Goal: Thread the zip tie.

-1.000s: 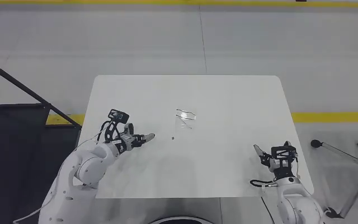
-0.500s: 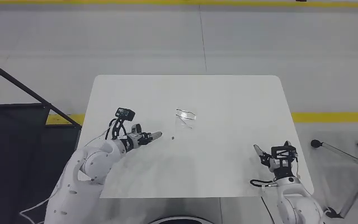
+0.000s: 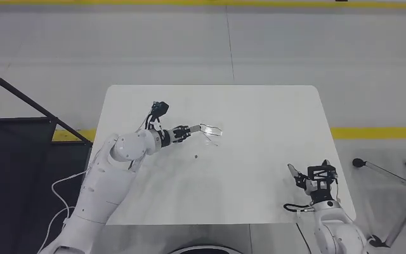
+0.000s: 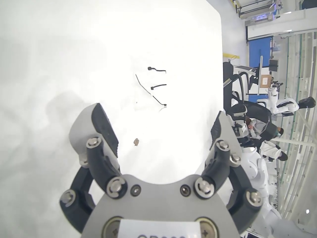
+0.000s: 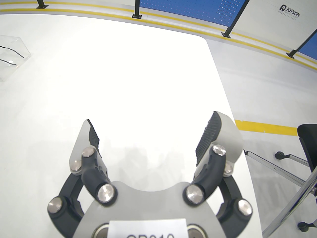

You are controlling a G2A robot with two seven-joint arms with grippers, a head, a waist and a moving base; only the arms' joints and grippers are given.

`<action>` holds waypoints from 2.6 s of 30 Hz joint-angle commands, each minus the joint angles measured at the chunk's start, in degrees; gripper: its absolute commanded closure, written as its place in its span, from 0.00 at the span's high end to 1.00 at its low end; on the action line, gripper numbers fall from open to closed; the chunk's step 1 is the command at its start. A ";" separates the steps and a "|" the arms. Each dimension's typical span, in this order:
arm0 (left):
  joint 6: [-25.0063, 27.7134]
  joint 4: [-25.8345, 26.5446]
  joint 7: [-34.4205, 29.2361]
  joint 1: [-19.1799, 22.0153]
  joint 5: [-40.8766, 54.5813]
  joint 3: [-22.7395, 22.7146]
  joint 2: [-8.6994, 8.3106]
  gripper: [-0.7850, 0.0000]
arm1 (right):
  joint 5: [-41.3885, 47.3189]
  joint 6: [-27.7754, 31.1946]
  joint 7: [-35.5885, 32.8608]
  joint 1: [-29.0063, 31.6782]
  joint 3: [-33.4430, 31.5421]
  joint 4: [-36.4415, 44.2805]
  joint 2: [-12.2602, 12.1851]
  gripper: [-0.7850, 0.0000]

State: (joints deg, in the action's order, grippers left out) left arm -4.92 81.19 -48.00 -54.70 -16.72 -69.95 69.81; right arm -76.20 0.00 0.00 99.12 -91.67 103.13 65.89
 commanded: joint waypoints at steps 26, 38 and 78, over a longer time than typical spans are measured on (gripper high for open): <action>6.92 -18.20 8.15 8.82 8.51 5.92 2.84 0.79 | 0.00 0.00 0.00 0.00 0.00 0.00 0.00 1.00; 10.00 -25.19 10.50 12.90 8.94 10.57 4.79 0.46 | 0.00 0.00 0.00 0.00 0.00 0.00 0.00 1.00; 14.24 -31.67 10.86 16.04 10.02 11.89 6.70 0.27 | 0.00 0.00 0.00 0.00 0.00 0.00 0.00 1.00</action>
State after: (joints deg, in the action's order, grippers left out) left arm 9.19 49.55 -37.03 -38.65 -6.73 -57.99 76.51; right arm -76.20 0.00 0.00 99.12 -91.67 103.13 65.89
